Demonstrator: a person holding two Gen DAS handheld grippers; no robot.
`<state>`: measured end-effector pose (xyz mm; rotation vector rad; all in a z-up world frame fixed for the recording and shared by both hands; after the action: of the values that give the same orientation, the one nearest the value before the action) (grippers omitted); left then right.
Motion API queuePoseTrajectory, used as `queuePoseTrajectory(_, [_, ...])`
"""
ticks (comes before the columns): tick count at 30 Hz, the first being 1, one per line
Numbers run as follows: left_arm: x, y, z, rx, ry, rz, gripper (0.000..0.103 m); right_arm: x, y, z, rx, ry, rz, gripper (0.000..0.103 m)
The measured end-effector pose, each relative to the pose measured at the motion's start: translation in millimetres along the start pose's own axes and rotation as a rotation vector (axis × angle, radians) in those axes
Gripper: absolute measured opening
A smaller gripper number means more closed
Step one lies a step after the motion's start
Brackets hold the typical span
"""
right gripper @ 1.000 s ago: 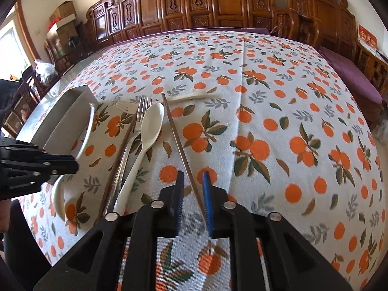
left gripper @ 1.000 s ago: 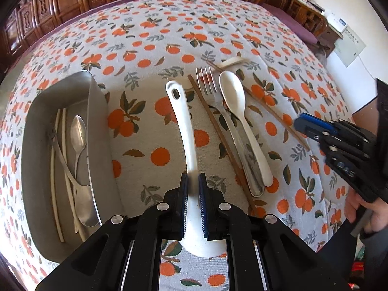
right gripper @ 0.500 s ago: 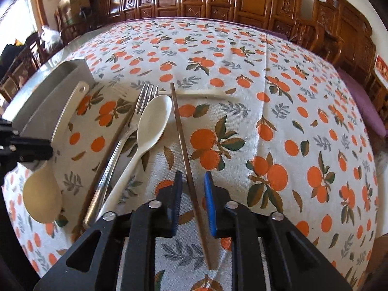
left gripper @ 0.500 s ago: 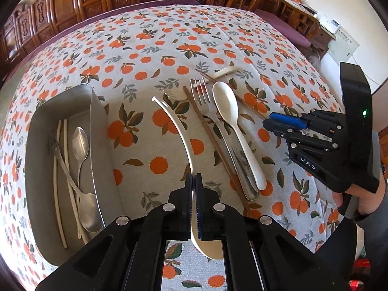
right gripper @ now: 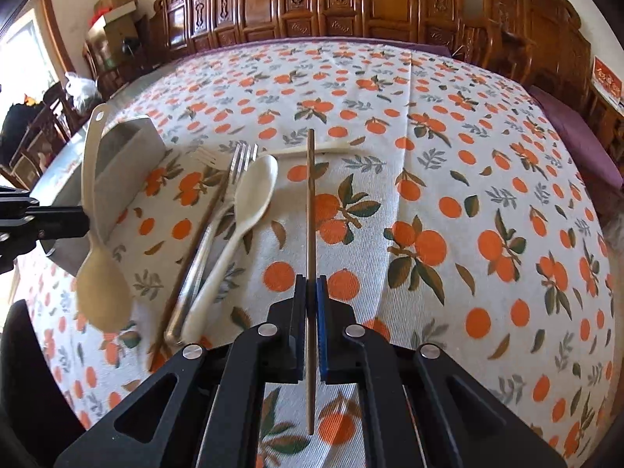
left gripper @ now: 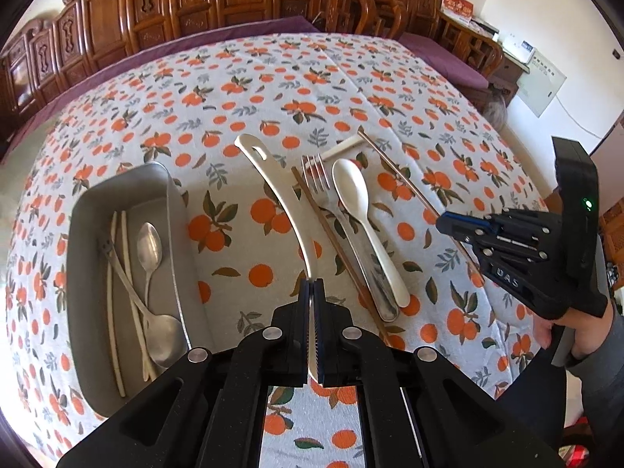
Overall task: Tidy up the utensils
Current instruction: 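Lift the white plastic spoon with the left gripper while the right grasps a wooden chopstick, then carry the white spoon into the grey tray and open the left gripper while the right lifts the chopstick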
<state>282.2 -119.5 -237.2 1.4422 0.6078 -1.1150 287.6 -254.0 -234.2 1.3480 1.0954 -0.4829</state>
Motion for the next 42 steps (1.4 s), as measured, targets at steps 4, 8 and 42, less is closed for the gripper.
queuePoseTrajectory(4, [-12, 0, 0, 0.001, -0.002, 0.024, 0.001, -17, 2, -10, 0.004, 0.011, 0.032, 0.006])
queuePoseTrajectory(8, [-22, 0, -2, 0.001, -0.002, 0.041, 0.001, -29, 6, -23, -0.004, 0.023, 0.053, 0.006])
queuePoseTrajectory(42, [-85, -20, -132, -0.067, 0.166, 0.066, 0.001, -35, 26, -122, -0.076, 0.131, 0.089, 0.006])
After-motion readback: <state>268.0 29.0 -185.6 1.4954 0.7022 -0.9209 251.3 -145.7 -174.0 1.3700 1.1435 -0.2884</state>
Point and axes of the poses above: each gripper's, at about its wrist camera, not at the fingertips, and x roughly the way its jaws point, z to its right, y to its top, the point moved 8 cm from there along x, roughly the way its jaws point, and after that the axes turned 1 degree about -x, right-handed, at the moved point
